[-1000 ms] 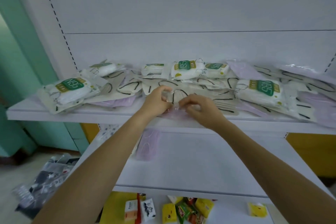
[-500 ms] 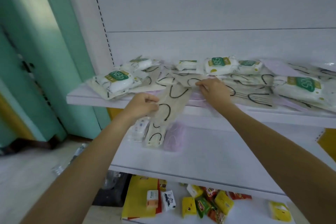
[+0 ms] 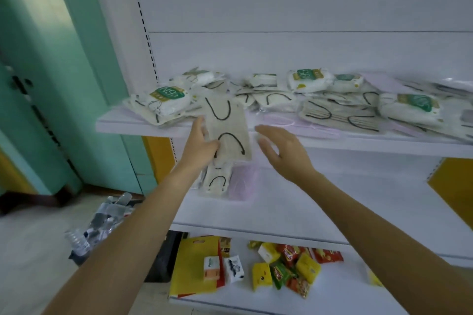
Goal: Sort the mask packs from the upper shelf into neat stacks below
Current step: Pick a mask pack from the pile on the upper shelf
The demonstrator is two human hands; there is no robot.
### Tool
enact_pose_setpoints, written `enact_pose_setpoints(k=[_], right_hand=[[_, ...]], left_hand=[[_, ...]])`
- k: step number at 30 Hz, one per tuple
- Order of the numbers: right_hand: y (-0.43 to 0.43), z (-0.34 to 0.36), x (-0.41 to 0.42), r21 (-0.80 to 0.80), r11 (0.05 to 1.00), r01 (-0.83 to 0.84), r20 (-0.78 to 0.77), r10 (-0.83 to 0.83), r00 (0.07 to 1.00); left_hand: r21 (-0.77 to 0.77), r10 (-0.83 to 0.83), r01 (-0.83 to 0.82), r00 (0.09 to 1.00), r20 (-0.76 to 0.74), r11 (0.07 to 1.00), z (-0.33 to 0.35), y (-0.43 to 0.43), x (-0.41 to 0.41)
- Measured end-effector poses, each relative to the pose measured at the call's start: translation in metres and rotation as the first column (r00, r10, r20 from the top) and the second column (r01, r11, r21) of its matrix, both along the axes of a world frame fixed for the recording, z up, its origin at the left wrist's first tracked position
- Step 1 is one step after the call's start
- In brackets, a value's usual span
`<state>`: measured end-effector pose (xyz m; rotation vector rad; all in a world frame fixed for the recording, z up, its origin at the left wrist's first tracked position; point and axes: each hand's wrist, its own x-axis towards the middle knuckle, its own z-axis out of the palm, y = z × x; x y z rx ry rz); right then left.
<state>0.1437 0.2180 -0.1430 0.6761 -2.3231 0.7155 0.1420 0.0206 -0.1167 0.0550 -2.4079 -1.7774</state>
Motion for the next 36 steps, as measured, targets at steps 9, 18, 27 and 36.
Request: enact_pose_setpoints(k=[9,18,27,36], right_hand=[[0.129,0.027,-0.008,0.415,0.591,0.692,0.398,-0.801,0.446],[0.105,0.018,0.017,0.328,0.728,0.602,0.183,-0.674,0.715],[0.099,0.02,0.017,0.412,0.713,0.567,0.15,-0.667,0.73],[-0.028,0.0,0.045,0.139,0.963,0.23,0.31,-0.263,0.914]], left_hand=[[-0.173,-0.158,0.136,0.98,-0.124,0.976,-0.001,0.05,0.001],[-0.109,-0.147,0.132,0.979,-0.144,0.985,-0.015,0.07,-0.001],[-0.036,-0.096,0.094,0.993,-0.068,0.995,-0.025,0.057,0.004],[0.131,-0.136,0.157,0.979,-0.152,0.979,-0.021,0.056,0.018]])
